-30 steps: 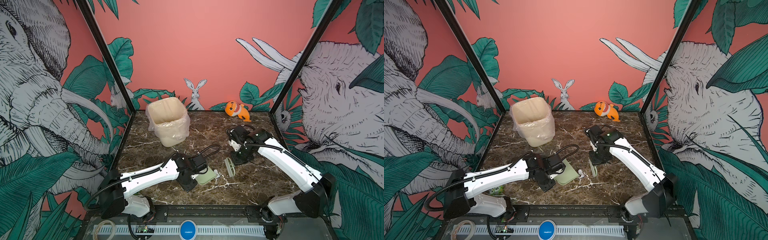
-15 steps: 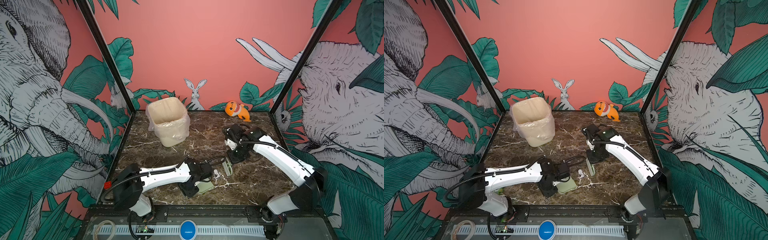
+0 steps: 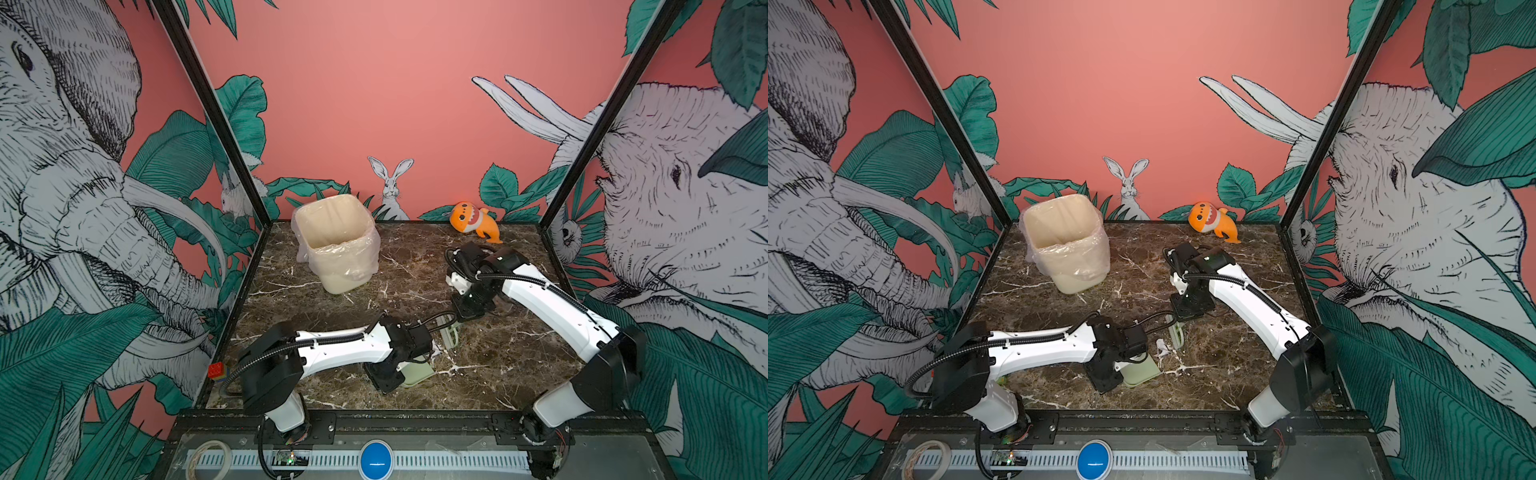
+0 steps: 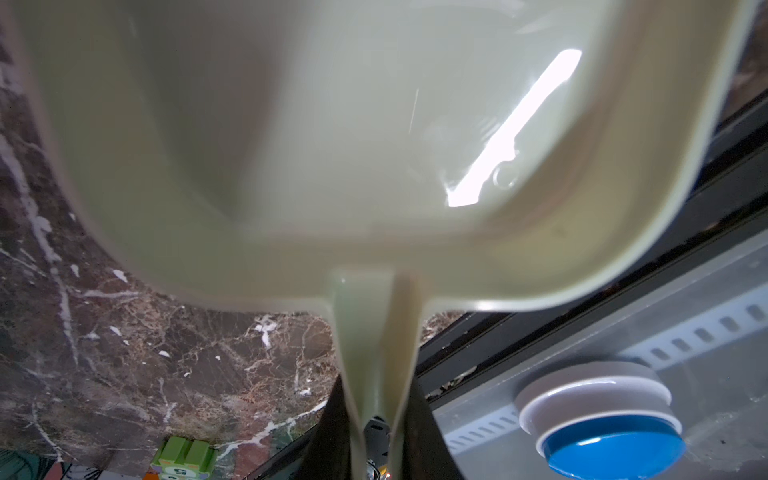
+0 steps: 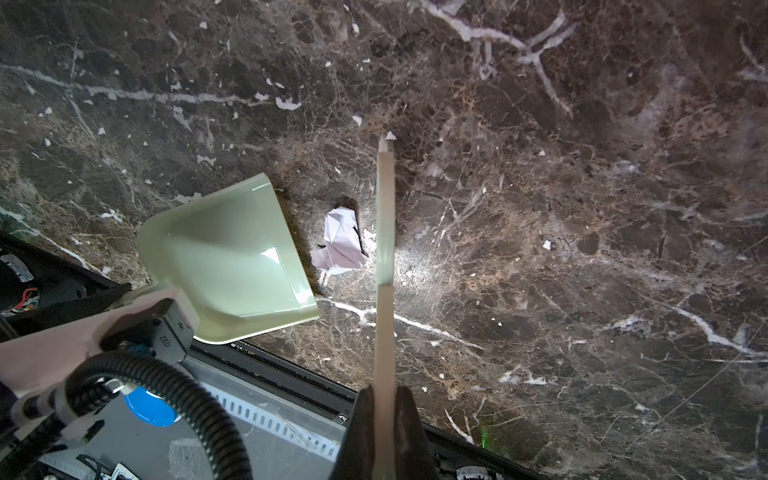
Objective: Sweep away the paper scraps from the table
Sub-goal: 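Sweep the white scrap with the right gripper's brush into the dustpan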
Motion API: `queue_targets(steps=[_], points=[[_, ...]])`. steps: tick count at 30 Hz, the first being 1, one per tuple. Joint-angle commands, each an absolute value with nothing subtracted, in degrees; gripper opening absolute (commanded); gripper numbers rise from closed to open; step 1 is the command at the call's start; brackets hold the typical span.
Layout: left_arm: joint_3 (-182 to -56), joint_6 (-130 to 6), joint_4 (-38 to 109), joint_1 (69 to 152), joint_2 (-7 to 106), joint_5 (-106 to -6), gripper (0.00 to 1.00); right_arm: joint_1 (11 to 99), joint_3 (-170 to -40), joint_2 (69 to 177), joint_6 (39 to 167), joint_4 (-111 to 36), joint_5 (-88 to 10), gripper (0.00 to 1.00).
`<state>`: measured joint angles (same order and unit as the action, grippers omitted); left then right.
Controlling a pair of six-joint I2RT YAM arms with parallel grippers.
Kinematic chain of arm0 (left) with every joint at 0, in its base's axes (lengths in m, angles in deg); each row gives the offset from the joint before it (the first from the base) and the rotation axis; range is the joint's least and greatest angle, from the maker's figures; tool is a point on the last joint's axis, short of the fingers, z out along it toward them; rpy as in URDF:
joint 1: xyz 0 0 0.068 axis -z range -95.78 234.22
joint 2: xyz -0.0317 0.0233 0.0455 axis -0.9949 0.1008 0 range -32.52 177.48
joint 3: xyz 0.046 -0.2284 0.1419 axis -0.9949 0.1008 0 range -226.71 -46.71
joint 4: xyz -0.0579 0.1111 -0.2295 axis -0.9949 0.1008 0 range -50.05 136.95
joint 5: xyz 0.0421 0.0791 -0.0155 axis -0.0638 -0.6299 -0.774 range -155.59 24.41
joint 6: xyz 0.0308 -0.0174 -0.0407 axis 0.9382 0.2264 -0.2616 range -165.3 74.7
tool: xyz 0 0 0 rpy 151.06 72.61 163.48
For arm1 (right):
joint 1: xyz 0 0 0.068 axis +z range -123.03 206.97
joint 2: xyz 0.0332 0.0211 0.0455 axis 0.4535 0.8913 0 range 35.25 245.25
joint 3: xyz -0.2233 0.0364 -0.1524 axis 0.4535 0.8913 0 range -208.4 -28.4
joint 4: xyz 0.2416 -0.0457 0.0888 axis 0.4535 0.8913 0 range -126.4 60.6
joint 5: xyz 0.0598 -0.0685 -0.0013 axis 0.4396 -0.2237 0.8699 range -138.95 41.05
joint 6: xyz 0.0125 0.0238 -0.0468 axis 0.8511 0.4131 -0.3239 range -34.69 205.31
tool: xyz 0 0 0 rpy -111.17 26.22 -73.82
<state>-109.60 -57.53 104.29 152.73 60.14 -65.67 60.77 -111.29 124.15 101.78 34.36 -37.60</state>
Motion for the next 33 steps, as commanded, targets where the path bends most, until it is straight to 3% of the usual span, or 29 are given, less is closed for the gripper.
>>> queue_targets(steps=[1,33], points=[[-111.22,-56.02,103.77,153.04,60.27,-66.04,0.17,60.88,-112.75,124.88,100.63,36.21,-37.18,0.00],[-110.00,-55.10,98.73,153.03,61.99,-67.62,0.16,58.58,-112.22,124.88,101.07,36.05,-37.67,0.00]])
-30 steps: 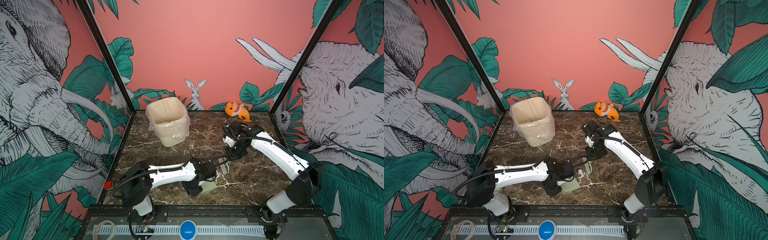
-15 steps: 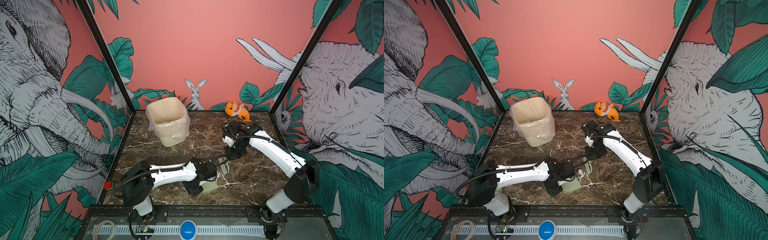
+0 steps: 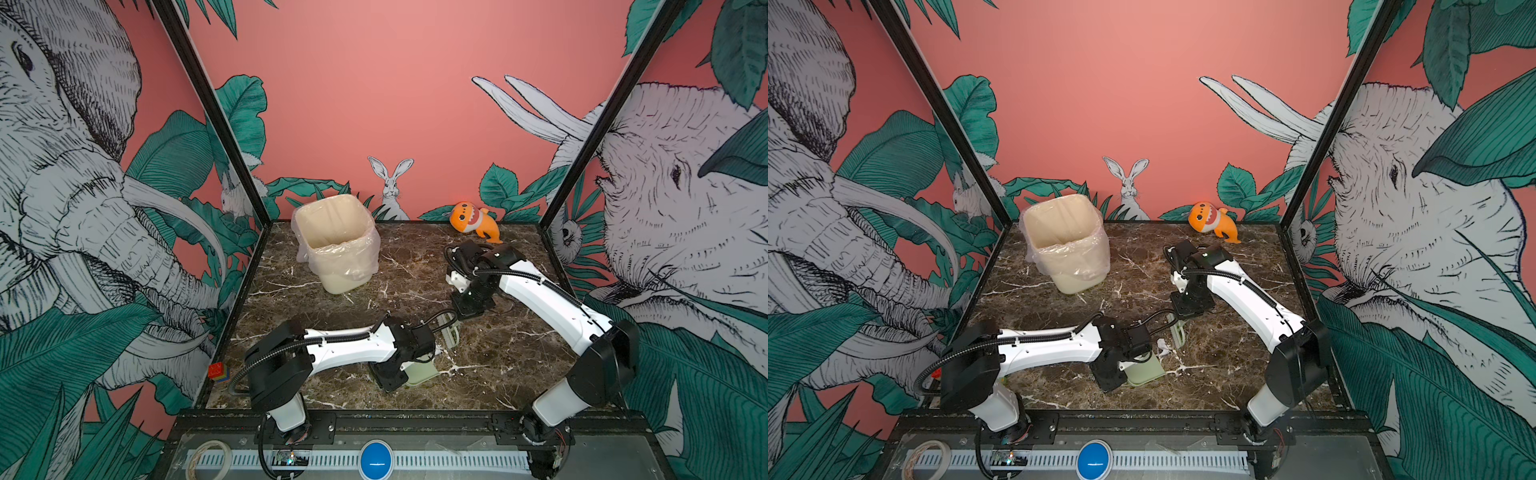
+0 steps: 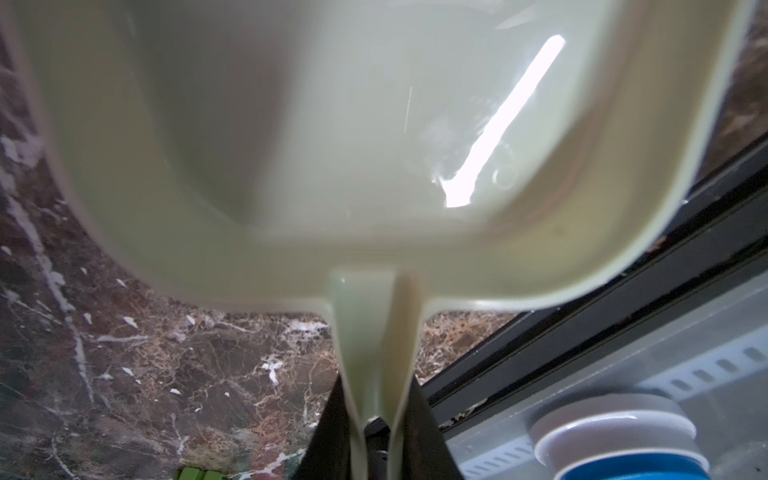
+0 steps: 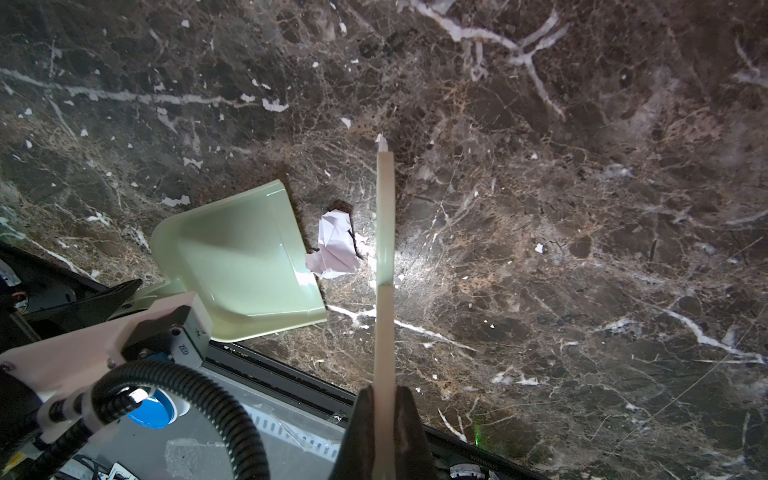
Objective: Sweep away the paper scraps from the table
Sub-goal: 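Sweep the white scrap with the right gripper's brush into the dustpan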
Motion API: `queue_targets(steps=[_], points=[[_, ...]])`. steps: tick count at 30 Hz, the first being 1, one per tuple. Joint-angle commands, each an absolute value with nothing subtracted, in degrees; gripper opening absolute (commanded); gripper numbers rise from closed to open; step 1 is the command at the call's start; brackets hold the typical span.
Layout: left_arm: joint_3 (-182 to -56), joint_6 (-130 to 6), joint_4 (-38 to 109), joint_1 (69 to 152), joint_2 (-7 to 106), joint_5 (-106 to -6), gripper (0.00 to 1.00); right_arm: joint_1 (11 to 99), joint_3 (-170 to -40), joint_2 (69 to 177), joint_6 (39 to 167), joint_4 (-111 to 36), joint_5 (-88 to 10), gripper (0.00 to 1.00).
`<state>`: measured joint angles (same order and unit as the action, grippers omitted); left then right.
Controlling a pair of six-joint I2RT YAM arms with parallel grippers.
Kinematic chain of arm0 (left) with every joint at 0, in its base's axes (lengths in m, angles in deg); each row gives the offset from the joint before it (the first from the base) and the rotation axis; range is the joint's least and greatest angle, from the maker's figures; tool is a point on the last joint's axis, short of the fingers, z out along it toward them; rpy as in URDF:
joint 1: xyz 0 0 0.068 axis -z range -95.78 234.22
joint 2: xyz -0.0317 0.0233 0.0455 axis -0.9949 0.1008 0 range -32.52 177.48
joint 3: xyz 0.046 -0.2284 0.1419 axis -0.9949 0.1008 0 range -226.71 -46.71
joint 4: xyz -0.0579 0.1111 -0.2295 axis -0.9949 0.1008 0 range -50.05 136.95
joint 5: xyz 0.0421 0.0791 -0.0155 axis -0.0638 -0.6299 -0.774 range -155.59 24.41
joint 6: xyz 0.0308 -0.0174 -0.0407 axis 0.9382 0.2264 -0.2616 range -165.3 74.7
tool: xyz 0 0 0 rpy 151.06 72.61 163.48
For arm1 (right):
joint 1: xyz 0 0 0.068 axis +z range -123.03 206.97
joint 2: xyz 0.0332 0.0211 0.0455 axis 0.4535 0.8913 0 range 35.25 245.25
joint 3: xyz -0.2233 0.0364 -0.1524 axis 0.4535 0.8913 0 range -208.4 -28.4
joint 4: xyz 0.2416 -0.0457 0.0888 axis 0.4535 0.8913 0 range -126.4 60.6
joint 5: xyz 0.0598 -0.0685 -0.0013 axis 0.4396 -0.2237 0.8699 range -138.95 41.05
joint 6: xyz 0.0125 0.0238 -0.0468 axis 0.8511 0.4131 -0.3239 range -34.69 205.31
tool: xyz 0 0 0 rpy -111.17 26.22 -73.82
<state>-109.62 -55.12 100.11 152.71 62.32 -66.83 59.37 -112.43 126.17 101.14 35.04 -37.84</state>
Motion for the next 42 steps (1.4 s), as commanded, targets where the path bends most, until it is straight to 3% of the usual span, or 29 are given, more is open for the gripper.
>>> queue_targets(steps=[1,12,19,42], points=[[-109.82,-55.22,98.59,153.04,61.84,-67.65,0.16,57.74,-111.77,123.84,101.66,35.39,-37.66,0.00],[-108.41,-55.50,97.07,153.04,61.07,-67.45,0.16,55.40,-102.33,115.71,108.64,28.31,-34.06,0.00],[-109.34,-55.29,98.93,153.01,62.20,-66.83,0.15,54.83,-99.44,112.48,111.50,25.46,-37.87,0.00],[-109.16,-54.29,98.70,150.87,64.01,-66.03,0.15,54.74,-94.23,110.13,115.37,18.22,-34.93,0.00]])
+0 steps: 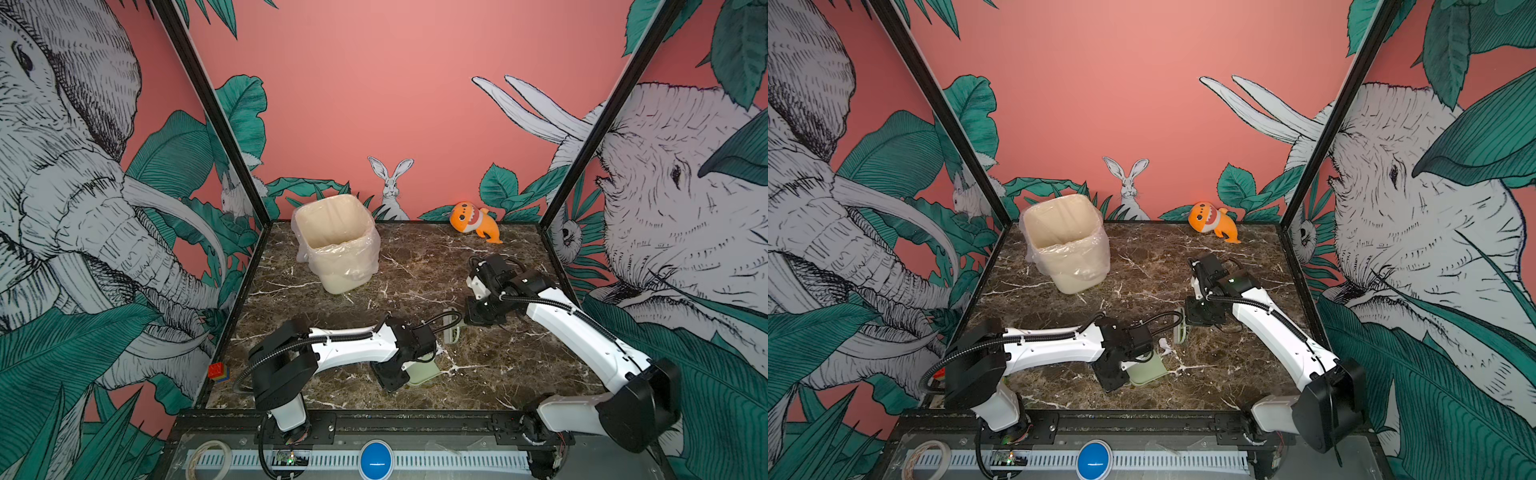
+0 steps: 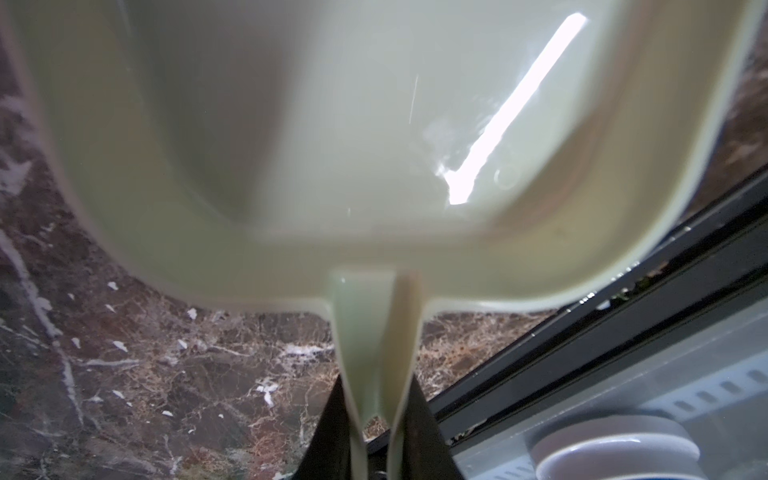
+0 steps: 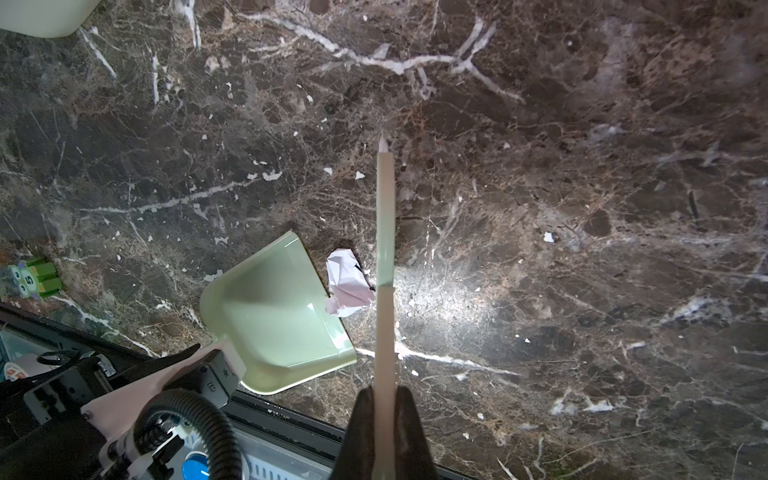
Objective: Sweep away the paper scraps from the table
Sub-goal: 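Sweep the white scrap with the right gripper's brush into the dustpan, then push the white scrap deeper into the dustpan with the right gripper's brush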
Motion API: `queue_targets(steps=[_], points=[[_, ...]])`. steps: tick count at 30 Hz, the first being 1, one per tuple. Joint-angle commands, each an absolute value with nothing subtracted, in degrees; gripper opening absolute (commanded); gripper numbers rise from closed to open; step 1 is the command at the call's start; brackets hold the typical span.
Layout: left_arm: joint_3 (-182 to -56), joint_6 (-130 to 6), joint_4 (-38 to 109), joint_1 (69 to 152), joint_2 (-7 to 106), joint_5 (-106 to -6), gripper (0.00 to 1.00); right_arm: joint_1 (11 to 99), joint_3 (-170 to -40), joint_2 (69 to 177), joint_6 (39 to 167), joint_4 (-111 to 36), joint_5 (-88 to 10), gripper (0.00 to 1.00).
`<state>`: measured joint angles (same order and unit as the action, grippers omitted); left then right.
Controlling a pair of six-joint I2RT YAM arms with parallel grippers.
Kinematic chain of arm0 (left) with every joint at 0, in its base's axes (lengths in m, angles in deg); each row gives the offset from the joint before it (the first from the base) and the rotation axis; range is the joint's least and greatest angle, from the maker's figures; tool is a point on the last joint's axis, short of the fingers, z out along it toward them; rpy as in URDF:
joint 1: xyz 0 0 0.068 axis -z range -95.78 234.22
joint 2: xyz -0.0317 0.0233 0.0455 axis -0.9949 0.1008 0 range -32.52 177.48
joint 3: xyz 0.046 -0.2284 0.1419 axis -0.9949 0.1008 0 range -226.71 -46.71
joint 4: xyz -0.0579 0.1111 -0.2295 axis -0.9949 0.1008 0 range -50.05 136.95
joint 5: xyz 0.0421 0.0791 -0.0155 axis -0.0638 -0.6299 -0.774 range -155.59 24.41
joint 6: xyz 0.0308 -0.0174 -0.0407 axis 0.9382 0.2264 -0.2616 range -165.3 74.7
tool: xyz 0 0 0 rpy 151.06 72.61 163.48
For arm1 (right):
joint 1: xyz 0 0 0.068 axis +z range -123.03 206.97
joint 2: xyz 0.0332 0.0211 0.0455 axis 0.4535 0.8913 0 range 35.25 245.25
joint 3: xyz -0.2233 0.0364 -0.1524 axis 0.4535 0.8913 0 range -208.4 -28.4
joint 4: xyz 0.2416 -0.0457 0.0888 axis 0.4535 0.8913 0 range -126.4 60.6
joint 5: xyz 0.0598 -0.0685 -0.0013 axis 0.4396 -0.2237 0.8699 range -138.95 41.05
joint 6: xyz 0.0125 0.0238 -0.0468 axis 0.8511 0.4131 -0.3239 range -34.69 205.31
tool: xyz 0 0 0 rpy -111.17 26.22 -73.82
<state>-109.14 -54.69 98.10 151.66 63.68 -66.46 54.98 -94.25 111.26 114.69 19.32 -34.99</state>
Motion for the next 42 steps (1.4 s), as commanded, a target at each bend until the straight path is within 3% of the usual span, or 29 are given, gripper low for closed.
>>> queue_targets(steps=[1,23,32,42], points=[[-109.34,-54.25,98.76,150.84,64.06,-66.12,0.15,54.74,-94.10,110.21,115.37,18.05,-34.72,0.00],[-109.81,-52.26,98.16,150.83,63.94,-65.07,0.15,61.03,-89.38,108.03,121.58,11.55,-25.27,0.00],[-109.42,-52.51,97.93,150.84,63.42,-64.49,0.15,56.72,-92.72,105.53,115.71,26.07,-36.13,0.00],[-109.54,-52.33,97.83,150.84,63.37,-64.30,0.15,59.78,-88.63,105.20,118.01,24.05,-31.26,0.00]])
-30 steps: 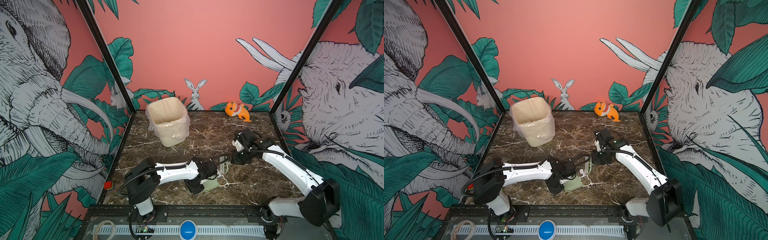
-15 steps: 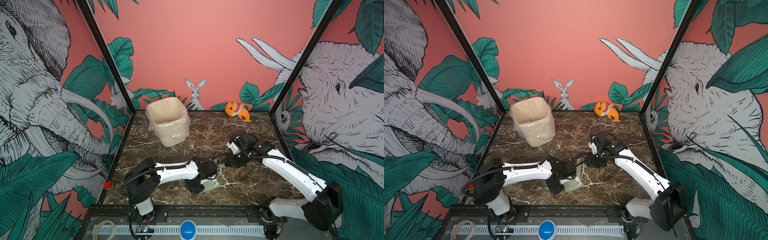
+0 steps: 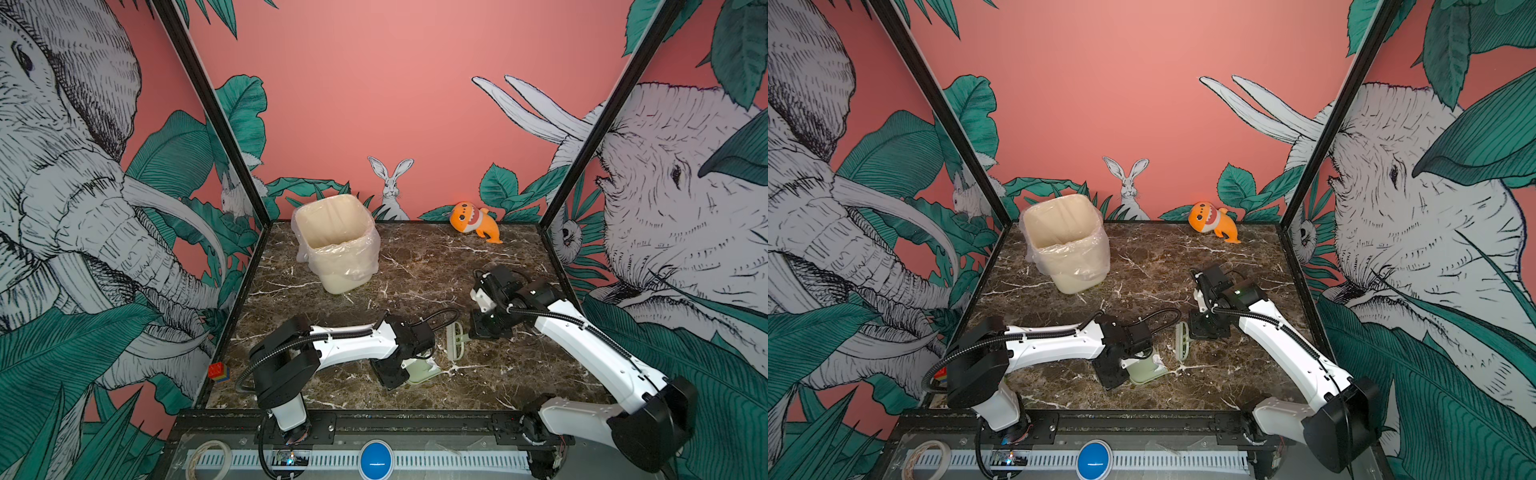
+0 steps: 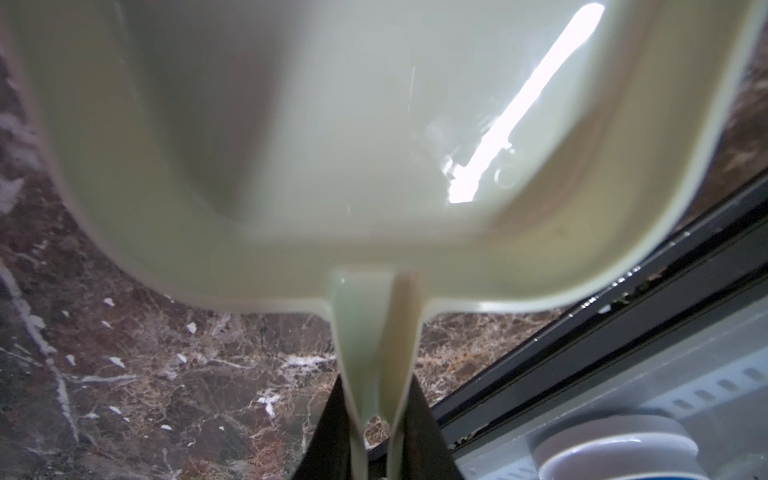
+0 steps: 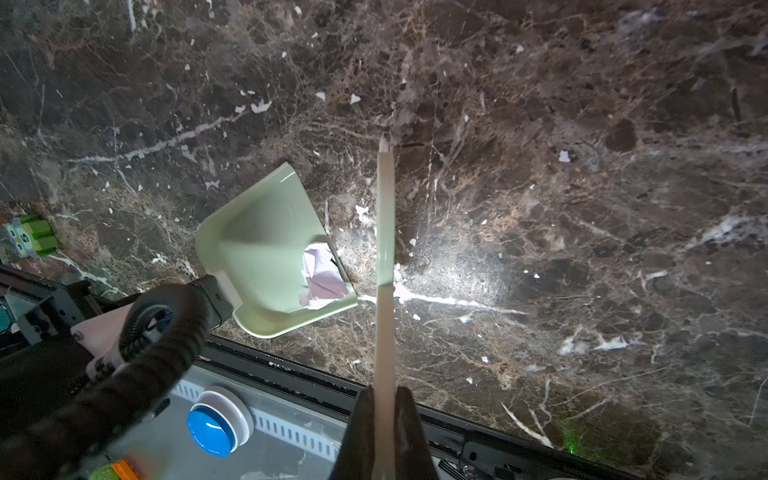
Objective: Sweep away the paper scraps from the table
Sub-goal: 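Push the white scrap deeper into the dustpan with the right gripper's brush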
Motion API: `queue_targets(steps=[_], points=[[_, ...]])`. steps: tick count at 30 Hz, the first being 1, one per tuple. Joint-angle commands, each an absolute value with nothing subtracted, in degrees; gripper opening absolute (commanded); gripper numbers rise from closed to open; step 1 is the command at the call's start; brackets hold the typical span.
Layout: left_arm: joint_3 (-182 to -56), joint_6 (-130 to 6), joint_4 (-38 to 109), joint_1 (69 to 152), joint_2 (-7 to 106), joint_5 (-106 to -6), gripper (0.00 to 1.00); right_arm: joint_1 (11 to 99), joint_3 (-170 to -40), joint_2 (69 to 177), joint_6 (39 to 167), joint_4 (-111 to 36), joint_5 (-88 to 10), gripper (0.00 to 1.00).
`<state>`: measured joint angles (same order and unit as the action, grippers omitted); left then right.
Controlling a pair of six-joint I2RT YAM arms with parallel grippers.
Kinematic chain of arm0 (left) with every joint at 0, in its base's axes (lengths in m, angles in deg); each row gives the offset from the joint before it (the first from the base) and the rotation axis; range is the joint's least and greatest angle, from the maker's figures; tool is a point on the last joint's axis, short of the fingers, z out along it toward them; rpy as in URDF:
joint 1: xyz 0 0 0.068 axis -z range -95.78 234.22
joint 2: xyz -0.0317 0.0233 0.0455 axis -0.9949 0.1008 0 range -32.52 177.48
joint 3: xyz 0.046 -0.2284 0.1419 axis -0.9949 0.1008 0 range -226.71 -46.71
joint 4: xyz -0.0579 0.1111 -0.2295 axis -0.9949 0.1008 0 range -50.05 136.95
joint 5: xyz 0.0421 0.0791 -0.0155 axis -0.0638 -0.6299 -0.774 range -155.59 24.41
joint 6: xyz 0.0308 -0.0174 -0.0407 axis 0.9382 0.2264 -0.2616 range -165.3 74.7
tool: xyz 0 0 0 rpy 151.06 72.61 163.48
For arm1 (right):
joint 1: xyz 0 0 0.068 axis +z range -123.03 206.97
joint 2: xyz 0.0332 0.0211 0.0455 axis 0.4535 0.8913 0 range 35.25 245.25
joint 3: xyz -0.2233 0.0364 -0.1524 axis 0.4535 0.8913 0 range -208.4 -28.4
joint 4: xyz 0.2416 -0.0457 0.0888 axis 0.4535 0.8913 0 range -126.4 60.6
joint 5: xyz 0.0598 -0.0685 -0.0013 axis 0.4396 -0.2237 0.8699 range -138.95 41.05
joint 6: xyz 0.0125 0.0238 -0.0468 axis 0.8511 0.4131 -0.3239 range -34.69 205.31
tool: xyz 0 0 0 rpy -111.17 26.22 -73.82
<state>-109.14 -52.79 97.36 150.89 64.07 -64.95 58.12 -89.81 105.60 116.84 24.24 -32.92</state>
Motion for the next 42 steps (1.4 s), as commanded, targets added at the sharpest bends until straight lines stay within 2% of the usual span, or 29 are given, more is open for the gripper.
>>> queue_targets(steps=[1,15,21,26,42], points=[[-109.50,-52.30,97.81,150.84,63.39,-64.27,0.15,60.66,-88.39,105.51,118.62,23.28,-31.05,0.00],[-109.42,-52.58,97.70,150.84,63.45,-64.45,0.15,65.22,-90.42,105.50,125.08,15.79,-24.70,0.00],[-109.37,-52.77,97.74,150.84,63.36,-64.50,0.15,65.06,-89.83,104.03,124.48,18.50,-27.95,0.00],[-109.25,-53.05,97.71,150.84,62.88,-65.04,0.15,62.57,-90.56,102.38,122.39,22.56,-31.70,0.00],[-112.20,-54.55,99.81,150.77,55.89,-68.89,0.14,51.57,-91.64,97.15,116.96,27.19,-32.51,0.00]])
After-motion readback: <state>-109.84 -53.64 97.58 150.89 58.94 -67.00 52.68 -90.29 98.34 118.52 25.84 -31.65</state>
